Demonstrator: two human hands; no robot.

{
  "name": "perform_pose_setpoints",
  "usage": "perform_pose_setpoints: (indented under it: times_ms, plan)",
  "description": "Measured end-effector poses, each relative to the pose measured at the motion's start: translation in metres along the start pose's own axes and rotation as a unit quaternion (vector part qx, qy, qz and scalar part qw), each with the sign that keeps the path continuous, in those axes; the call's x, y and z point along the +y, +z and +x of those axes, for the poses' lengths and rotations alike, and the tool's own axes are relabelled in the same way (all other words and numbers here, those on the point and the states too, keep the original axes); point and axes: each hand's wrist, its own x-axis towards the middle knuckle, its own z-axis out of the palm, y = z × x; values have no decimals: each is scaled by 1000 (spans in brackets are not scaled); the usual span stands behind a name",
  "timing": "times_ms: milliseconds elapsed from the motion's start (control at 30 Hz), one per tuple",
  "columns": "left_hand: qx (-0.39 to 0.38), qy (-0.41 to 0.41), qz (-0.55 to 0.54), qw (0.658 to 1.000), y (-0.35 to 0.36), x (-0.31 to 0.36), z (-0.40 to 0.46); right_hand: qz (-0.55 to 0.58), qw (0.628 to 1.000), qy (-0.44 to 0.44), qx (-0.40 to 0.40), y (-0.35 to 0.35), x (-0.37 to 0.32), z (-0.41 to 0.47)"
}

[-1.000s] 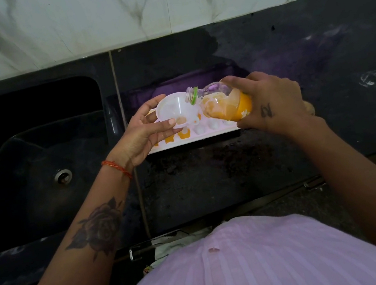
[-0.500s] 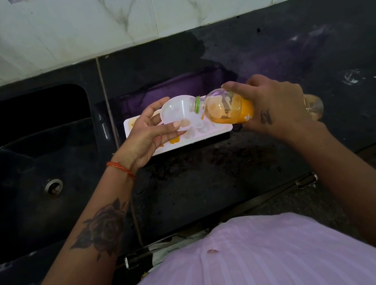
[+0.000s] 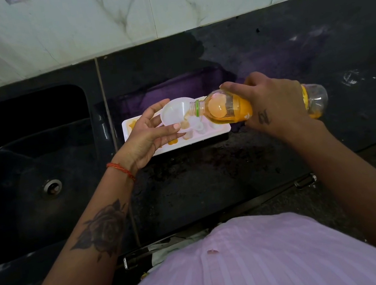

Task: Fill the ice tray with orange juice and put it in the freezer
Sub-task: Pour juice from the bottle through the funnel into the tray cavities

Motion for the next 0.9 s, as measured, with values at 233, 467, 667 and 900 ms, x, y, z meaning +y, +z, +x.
perform_pose_setpoints:
  times_ms: [233,467,667,900]
  plan:
    - [-2,5,-7,1000,2,3,0,25,1000,13,1,1,1,-1]
    - [-10,7,-15,1000,4,6,3,99,994,37,-7,1,3,-4]
    - [-22,4,-13,1000,12,6,10,74,996,54,-14,2,12,-8]
    - [-30,1,-7,1000,18,2,21,32,998,56,-4,1,19,-12]
